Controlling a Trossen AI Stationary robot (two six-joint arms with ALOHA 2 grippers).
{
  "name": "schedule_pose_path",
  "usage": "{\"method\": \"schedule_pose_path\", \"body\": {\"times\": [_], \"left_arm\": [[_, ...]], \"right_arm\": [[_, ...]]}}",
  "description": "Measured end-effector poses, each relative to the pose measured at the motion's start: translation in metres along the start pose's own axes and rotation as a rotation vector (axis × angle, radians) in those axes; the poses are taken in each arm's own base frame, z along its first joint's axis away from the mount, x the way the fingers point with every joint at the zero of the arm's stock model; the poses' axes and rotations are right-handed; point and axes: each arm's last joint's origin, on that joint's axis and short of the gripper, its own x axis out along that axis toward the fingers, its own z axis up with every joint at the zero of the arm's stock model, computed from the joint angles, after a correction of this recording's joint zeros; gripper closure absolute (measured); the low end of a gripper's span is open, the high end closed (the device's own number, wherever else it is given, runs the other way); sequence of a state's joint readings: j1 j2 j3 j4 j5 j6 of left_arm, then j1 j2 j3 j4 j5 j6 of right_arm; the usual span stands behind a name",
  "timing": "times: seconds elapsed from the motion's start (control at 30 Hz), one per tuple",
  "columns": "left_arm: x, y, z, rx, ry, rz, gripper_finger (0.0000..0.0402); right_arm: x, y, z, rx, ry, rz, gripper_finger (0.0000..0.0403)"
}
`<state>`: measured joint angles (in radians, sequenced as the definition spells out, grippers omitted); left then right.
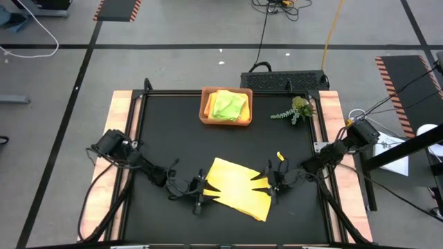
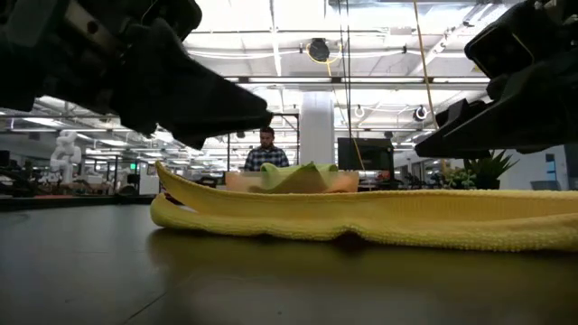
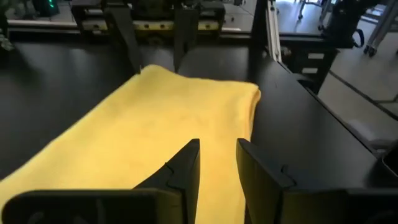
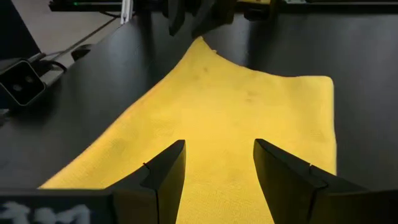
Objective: Fold microfiber towels
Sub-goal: Fold the yellow towel
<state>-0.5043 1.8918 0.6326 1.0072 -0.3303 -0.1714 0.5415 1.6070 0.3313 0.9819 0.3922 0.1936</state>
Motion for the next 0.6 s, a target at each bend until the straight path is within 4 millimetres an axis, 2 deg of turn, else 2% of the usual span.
{"method": "schedule_pose_path", "body": {"times": [0.33,0.6], "left_arm": [[0.005,-0.003,0.008,0.074,-0.028,0.013,0.0293],[0.008,-0.001,0.012,0.155,-0.032,0.022,0.0293]], "right_arm": [[0.000,-0.001,0.001,0.042,-0.009,-0.002,0.0222],[0.000,-0.001,-0.001,0.180,0.013,-0.005,0.0222]]}}
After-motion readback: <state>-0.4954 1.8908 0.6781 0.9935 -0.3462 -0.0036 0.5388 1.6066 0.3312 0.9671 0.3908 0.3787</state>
